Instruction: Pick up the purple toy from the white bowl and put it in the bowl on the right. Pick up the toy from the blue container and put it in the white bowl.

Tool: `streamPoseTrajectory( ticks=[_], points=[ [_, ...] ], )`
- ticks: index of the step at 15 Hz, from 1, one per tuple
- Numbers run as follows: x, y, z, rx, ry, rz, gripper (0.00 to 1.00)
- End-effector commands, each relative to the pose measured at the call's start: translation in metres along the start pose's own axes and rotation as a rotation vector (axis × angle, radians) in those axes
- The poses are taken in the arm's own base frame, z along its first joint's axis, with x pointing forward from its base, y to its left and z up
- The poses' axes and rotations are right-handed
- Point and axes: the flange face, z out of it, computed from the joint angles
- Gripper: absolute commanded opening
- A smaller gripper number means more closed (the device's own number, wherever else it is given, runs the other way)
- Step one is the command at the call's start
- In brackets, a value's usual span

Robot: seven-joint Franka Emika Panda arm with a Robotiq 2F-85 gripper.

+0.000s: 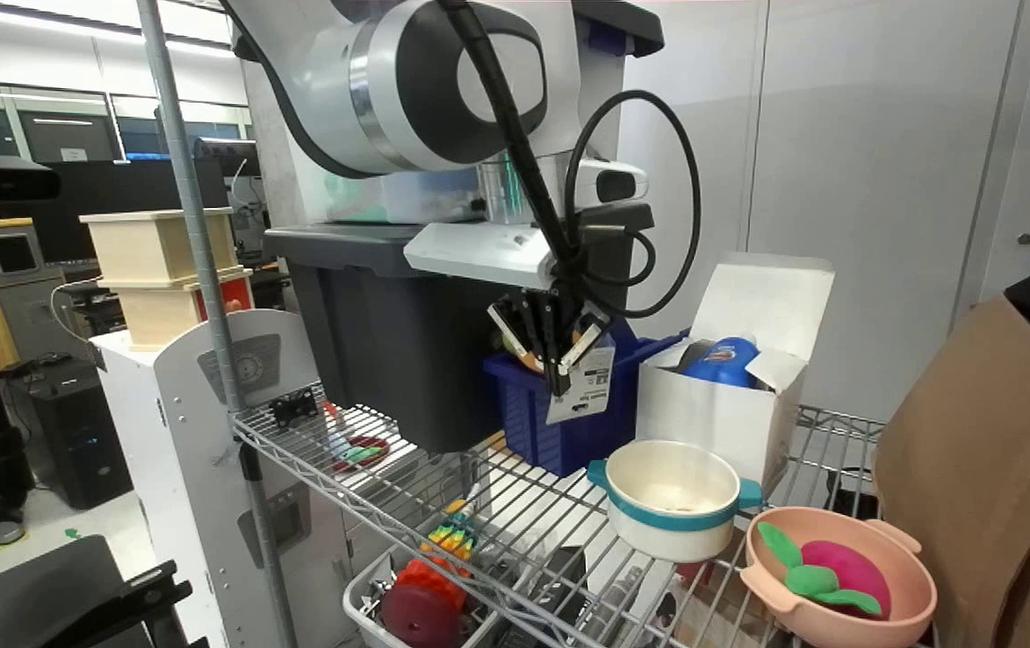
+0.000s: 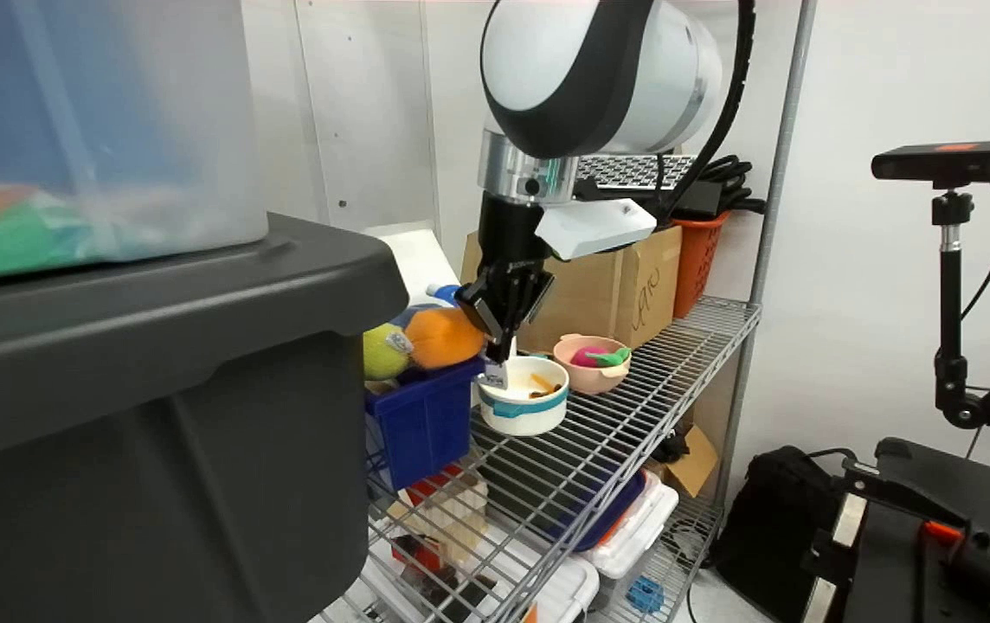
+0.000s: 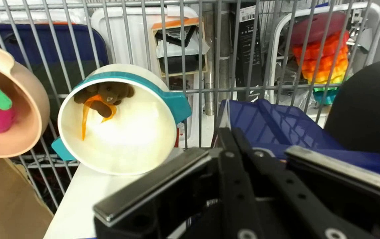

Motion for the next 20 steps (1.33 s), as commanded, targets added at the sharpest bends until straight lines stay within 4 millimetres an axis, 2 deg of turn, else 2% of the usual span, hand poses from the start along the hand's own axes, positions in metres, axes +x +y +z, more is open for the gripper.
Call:
streamPoseTrajectory(
  ticks=[1, 7, 10, 14, 20],
  points=[
    [-0.003, 0.002, -0.035, 0.025, 0.037, 0.000, 0.00],
    [-0.010, 0.009, -0.097, 0.066, 0.102, 0.005, 0.00],
    [-0.011, 0.020, -0.119, 0.076, 0.130, 0.016, 0.00],
    [-0.012, 0.040, -0.131, 0.066, 0.152, 0.040, 0.00],
    [-0.019, 0.083, -0.127, 0.031, 0.142, 0.082, 0.00]
  ],
)
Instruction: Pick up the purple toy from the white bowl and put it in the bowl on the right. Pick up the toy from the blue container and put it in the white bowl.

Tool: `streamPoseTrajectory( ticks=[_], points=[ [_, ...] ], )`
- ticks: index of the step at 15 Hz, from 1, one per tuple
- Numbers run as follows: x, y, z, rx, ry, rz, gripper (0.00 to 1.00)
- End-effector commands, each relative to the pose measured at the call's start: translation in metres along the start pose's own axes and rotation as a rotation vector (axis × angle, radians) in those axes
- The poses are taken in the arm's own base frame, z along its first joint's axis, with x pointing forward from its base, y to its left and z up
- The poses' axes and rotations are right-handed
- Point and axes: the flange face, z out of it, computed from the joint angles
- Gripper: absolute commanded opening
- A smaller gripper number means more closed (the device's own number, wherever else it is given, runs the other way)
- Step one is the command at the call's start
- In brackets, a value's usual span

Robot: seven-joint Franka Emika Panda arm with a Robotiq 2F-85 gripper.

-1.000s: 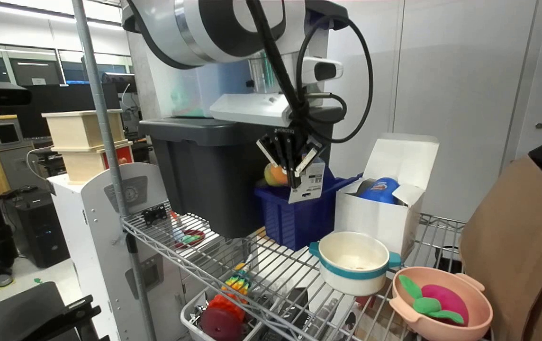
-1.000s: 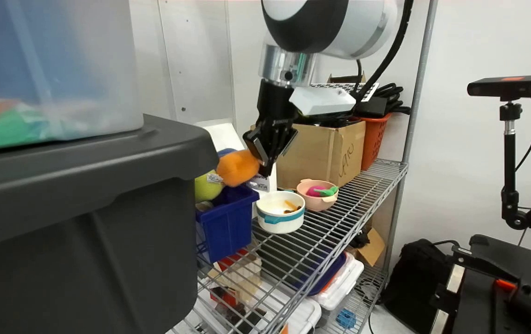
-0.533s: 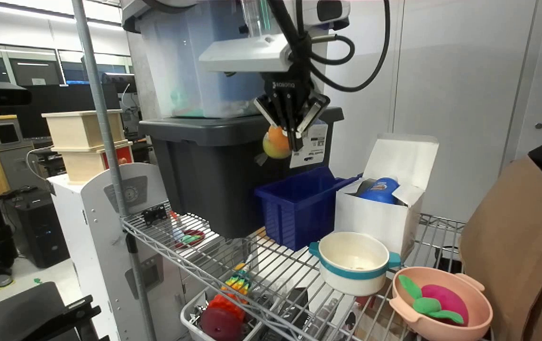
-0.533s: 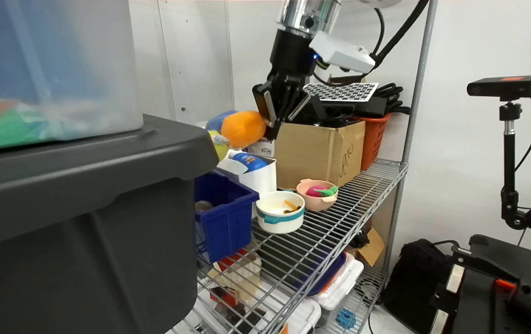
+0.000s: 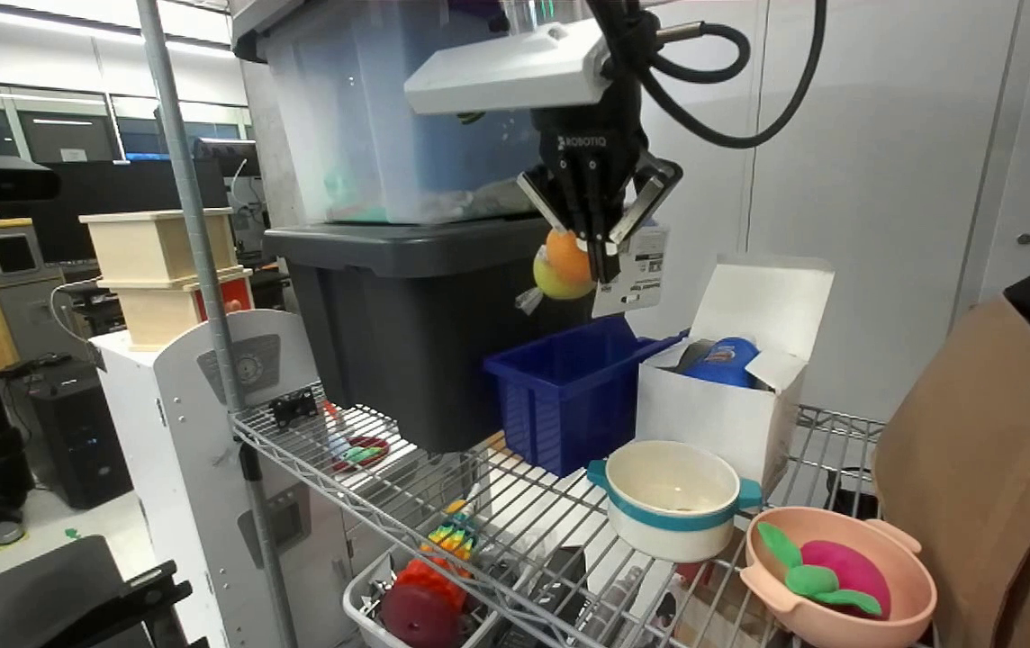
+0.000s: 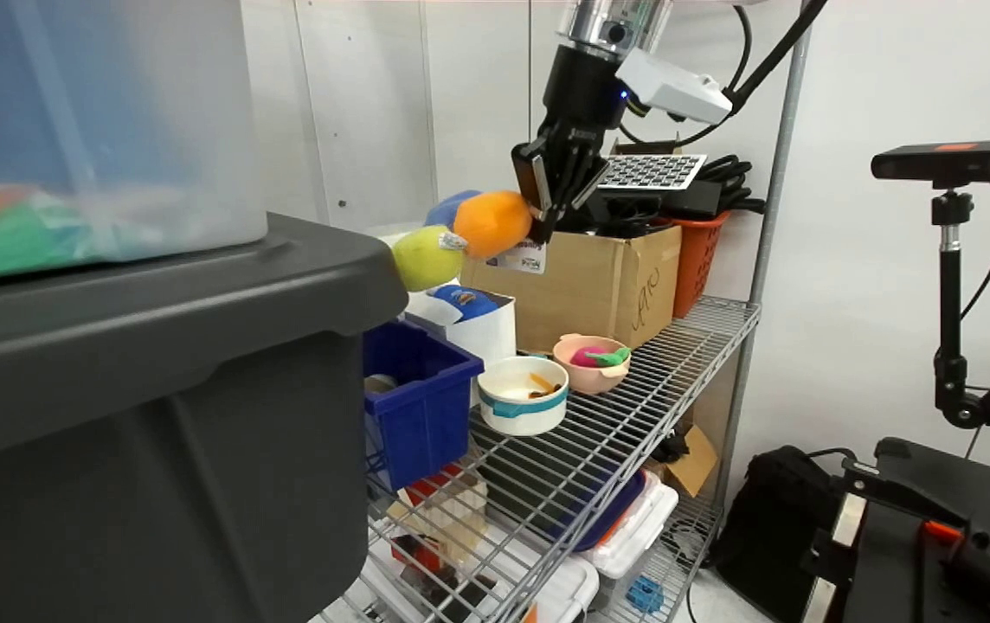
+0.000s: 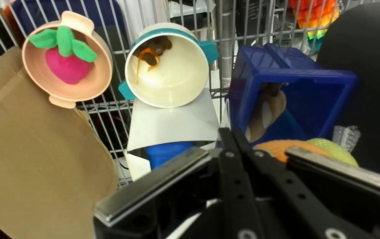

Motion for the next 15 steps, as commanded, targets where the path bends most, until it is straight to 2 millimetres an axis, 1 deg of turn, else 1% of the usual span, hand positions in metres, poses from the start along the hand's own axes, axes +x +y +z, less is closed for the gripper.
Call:
streamPoseTrajectory(
  ticks=[1, 5, 8, 11, 13, 15],
  points=[
    [-0.004, 0.029, -0.011, -0.013, -0.002, 0.016, 0.00],
    [-0.014, 0.062, -0.017, -0.042, -0.032, 0.022, 0.00],
    [-0.025, 0.087, -0.016, -0.076, -0.082, 0.025, 0.00],
    [-0.031, 0.111, -0.012, -0.136, -0.103, 0.014, 0.00],
    [-0.035, 0.123, -0.008, -0.190, -0.105, -0.010, 0.00],
    [-0.038, 0.129, -0.004, -0.225, -0.120, -0.037, 0.00]
  ],
)
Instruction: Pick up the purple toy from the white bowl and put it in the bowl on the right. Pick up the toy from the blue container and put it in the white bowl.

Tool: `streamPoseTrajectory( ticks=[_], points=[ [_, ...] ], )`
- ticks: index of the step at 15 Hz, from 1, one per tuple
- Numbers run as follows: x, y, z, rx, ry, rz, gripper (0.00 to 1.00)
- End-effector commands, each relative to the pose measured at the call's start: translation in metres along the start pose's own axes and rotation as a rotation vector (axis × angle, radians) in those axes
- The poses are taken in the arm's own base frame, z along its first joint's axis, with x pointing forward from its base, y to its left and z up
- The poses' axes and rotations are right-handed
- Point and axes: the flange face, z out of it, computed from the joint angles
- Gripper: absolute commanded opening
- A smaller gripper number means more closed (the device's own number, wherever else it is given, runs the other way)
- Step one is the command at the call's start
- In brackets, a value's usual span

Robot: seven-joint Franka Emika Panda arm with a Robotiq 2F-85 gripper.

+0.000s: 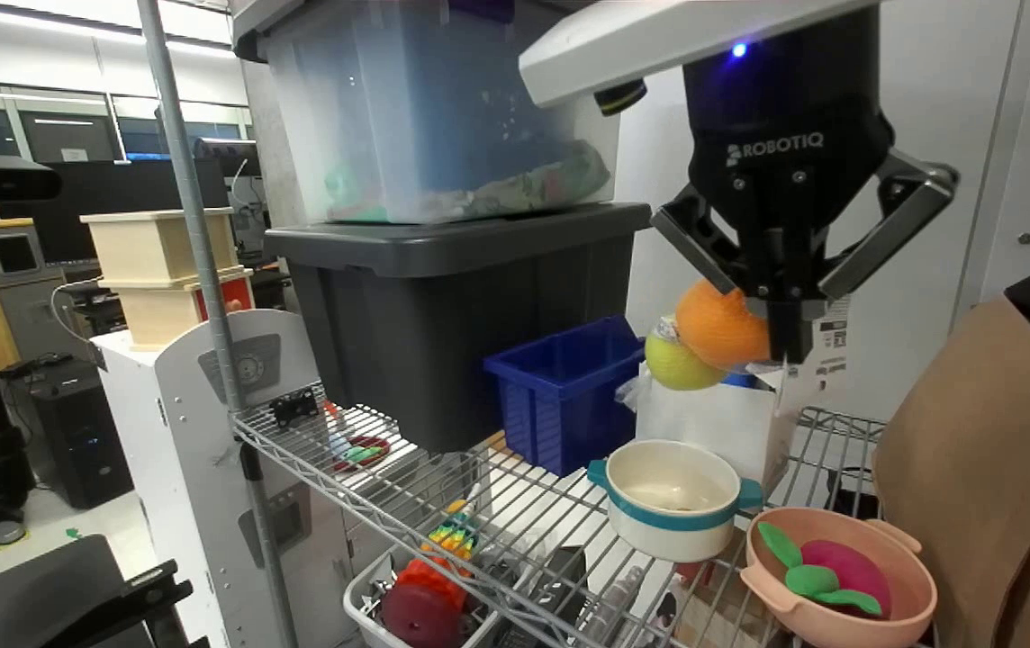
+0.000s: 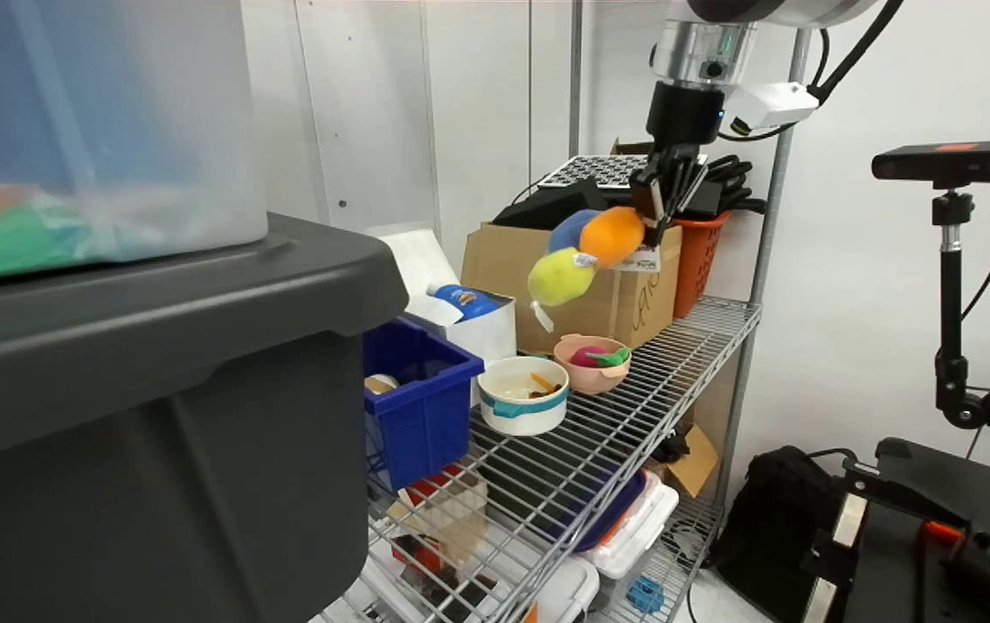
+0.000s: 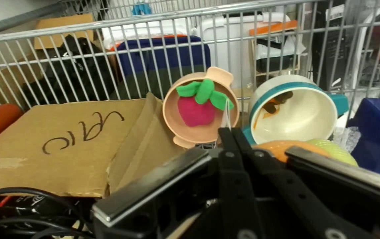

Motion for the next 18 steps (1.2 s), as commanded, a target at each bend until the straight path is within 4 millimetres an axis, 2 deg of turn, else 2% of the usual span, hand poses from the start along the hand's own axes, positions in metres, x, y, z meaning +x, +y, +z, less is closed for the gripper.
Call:
streamPoseTrajectory(
  ticks=[1, 5, 11, 14, 18],
  points=[
    [-0.005, 0.007, 0.003, -0.067, -0.010, -0.036, 0.00],
    [-0.008, -0.006, 0.013, -0.090, -0.030, -0.069, 0.00],
    [-0.015, -0.056, 0.040, -0.094, -0.064, -0.086, 0.00],
    [-0.009, -0.061, 0.051, -0.103, -0.071, -0.067, 0.00],
    [0.000, -0.050, 0.058, -0.124, -0.061, -0.030, 0.00]
  ],
)
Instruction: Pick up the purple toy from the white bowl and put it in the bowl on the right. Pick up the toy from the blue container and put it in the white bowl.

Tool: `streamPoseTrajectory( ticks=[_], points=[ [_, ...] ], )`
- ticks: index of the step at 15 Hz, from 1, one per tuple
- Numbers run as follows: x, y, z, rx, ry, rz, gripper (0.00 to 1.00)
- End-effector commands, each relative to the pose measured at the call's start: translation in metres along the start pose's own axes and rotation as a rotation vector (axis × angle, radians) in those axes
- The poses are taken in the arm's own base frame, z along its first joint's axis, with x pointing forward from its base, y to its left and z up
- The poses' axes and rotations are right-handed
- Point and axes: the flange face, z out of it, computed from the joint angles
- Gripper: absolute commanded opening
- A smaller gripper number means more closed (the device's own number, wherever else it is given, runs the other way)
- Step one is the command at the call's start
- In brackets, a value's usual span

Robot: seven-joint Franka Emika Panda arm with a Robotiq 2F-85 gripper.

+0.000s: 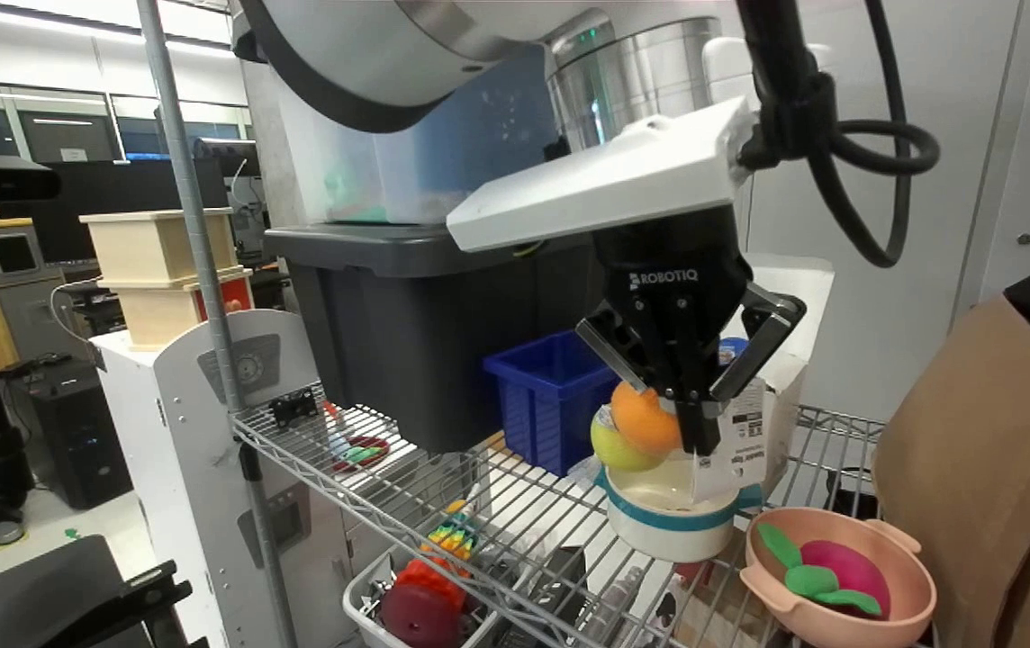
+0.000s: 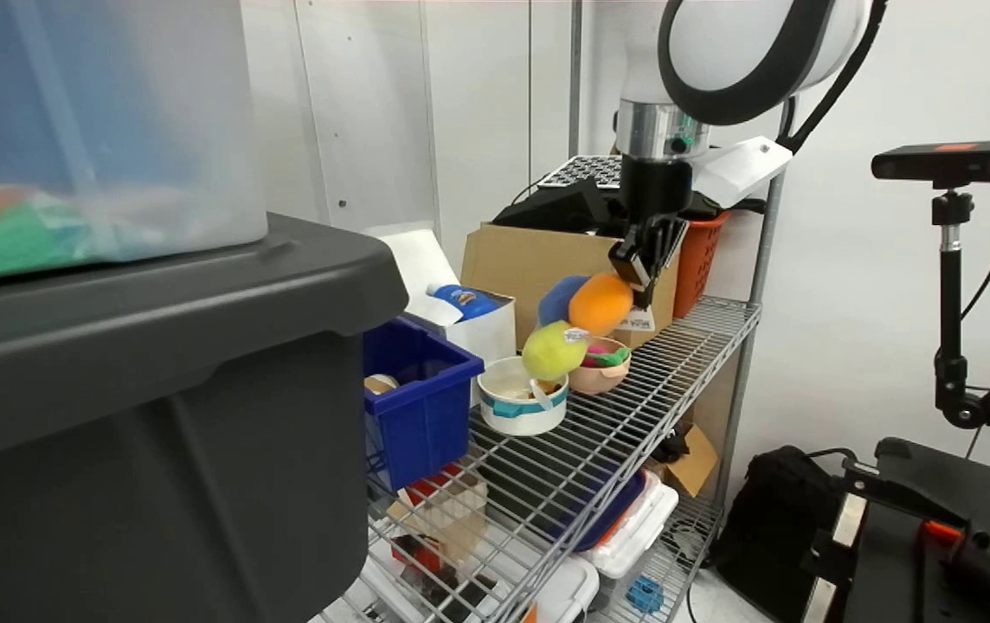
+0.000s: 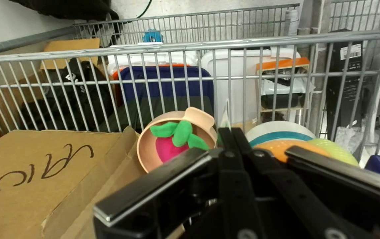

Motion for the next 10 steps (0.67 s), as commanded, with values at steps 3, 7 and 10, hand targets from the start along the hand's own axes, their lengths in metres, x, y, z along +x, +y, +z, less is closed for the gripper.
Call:
streamPoseTrajectory(
  ticks=[3, 7, 10],
  points=[
    [0.023, 0.022, 0.002, -0.054, 0.051, 0.052, 0.00],
    [0.031, 0.020, 0.012, -0.068, 0.071, 0.071, 0.00],
    [0.034, 0.010, 0.023, -0.080, 0.077, 0.075, 0.00]
  ],
)
